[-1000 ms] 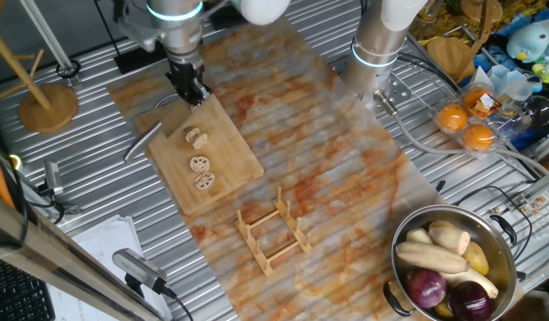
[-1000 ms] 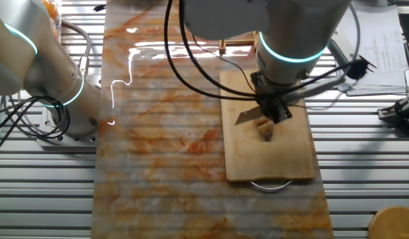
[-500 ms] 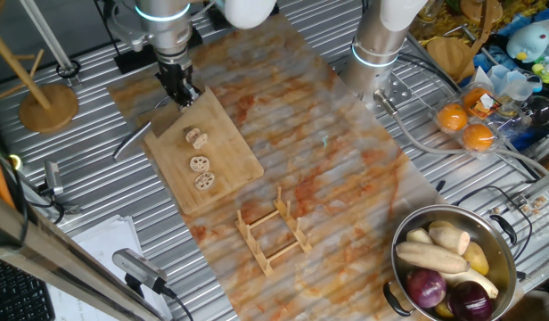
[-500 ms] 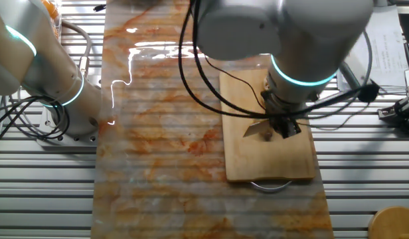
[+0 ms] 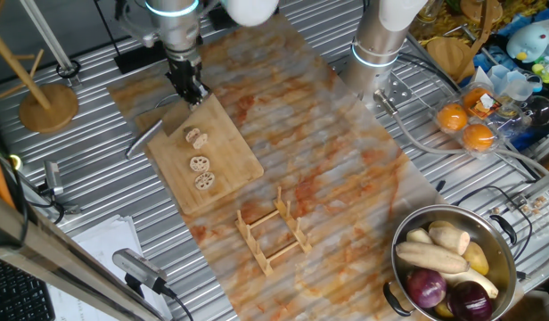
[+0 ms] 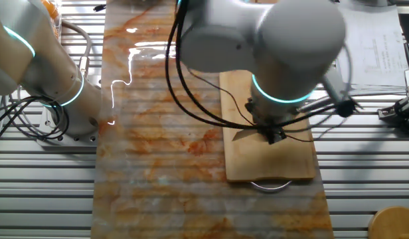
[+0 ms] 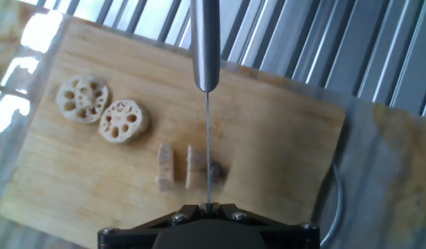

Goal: Slice the lotus root

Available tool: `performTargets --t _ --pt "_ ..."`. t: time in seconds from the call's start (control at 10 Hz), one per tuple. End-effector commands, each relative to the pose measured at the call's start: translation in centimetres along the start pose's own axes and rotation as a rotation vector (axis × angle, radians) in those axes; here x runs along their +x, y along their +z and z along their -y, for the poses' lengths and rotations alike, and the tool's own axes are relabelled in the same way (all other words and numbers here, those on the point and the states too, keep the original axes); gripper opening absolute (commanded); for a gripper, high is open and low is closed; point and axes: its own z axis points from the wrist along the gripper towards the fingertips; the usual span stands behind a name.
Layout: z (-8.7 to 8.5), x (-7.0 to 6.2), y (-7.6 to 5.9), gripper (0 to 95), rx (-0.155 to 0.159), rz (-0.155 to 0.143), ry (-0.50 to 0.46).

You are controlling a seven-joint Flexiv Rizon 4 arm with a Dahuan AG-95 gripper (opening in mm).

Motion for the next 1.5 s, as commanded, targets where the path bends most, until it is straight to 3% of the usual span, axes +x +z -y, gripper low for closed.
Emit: performTargets --t 0.1,0.9,1.5 --pt "0.1 0.2 0.1 0.0 0.009 0.005 0.000" --pt "0.4 0.4 1.9 0.0 -0.001 0.017 -0.003" --pt "0.1 0.1 1.8 0.0 -0.033 0.027 0.019"
